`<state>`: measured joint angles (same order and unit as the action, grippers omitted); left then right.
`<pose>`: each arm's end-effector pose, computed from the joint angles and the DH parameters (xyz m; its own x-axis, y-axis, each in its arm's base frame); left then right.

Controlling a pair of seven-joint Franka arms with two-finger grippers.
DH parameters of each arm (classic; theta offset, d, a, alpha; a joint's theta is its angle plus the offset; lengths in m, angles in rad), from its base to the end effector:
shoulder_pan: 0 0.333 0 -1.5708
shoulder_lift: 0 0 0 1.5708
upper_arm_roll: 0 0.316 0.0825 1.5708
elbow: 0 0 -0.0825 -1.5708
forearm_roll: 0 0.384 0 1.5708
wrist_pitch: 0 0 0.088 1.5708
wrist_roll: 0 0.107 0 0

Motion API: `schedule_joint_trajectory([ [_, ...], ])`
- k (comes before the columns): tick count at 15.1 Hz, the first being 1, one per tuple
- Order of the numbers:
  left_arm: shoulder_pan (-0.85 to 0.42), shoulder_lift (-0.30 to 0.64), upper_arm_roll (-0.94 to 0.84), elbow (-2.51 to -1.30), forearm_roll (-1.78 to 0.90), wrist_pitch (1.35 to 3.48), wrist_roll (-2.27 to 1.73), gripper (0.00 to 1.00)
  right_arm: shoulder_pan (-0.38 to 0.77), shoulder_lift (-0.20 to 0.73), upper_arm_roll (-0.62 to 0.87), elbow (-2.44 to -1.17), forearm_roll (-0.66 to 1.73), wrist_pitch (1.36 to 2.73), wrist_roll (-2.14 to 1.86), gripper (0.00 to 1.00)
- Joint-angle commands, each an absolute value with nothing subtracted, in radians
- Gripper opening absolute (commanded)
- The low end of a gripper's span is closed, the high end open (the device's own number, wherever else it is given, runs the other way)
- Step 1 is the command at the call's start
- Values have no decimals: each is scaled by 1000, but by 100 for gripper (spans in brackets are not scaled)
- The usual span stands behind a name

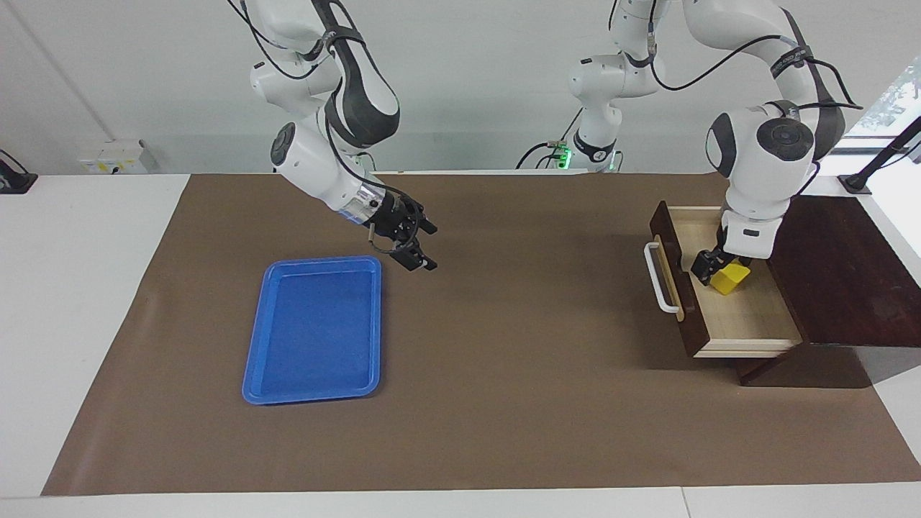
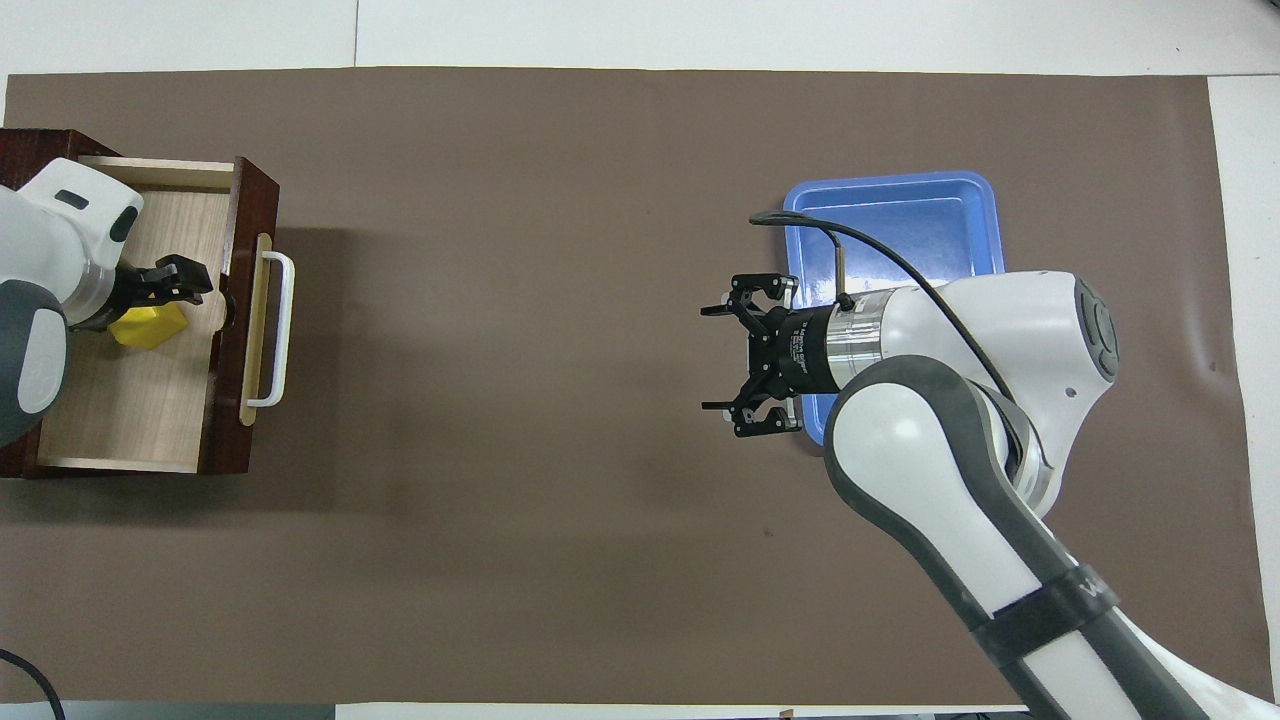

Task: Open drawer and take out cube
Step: 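Reach into the open drawer and grasp the yellow cube with the left gripper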

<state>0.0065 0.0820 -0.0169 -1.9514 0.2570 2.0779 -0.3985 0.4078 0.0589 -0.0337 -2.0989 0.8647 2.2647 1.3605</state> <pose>0.5821 0.0070 0.4421 0.9608 0.2518 0.1158 0.2706 -0.9424 -0.1966 0.5236 0.2270 0.4102 0.0549 -0.7707 -0.6349 -0.9982 -0.0263 -0.0544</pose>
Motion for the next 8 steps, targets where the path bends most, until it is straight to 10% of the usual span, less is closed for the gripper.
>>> schedule_joint_trajectory([
  [1, 9, 64, -18, -2000, 262, 2108, -399, 100, 394, 43, -37, -2106, 793, 2165, 1263, 100],
  [4, 12, 69, -18, -2002, 261, 2124, -400, 95, 362, 40, -37, -2102, 792, 2100, 1189, 100],
  [6, 11, 78, -18, -1979, 259, 2131, -435, 59, 351, 60, -38, -2070, 790, 2050, 1169, 100],
  [8, 0, 97, -20, -1950, 256, 2126, -514, 44, 345, 80, -40, -2049, 799, 2040, 1172, 100],
])
